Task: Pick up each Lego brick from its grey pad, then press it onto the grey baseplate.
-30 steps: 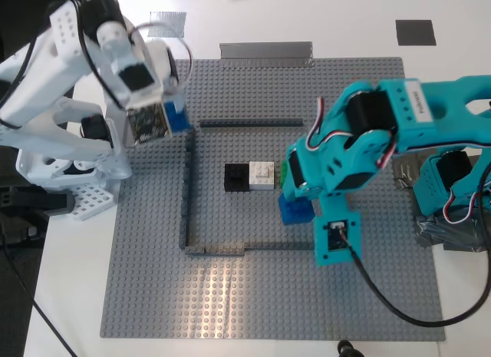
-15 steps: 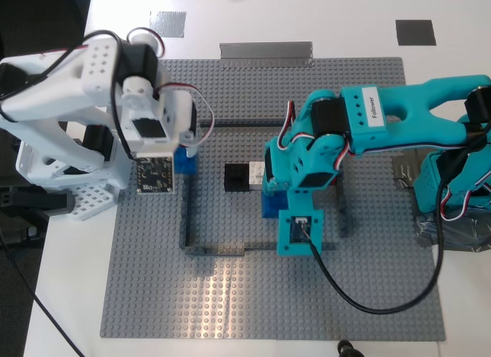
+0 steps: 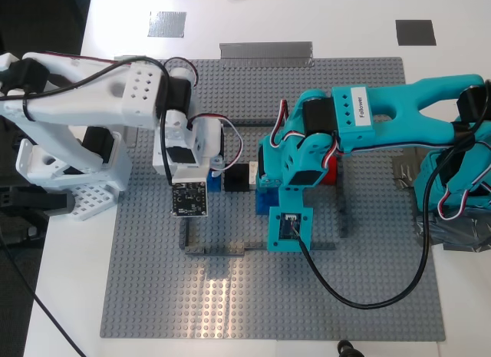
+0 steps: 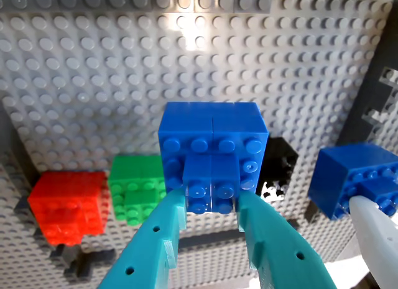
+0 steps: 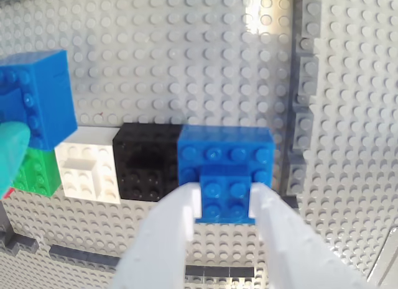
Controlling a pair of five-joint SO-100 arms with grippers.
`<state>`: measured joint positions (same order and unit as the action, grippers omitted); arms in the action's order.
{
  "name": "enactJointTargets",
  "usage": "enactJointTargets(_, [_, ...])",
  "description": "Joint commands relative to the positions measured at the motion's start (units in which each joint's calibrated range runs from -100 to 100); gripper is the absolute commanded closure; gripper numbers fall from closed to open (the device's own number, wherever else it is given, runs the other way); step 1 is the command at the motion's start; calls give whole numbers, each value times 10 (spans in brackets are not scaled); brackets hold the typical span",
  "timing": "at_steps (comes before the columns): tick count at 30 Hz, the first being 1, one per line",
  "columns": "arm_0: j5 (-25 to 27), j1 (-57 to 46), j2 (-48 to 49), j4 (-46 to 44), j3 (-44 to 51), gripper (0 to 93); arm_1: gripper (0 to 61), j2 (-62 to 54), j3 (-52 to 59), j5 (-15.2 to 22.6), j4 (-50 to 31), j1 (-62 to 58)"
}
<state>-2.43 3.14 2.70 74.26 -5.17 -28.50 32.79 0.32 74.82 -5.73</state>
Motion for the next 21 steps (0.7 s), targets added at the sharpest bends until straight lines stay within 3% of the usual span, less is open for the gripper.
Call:
enactJointTargets(1, [-5,-1,0,-9,8,927,613,9,6,2,-23,-2])
enactJointTargets(21, [-12,-6,-50,-44,11,927,613,28,55,-7,-71,23])
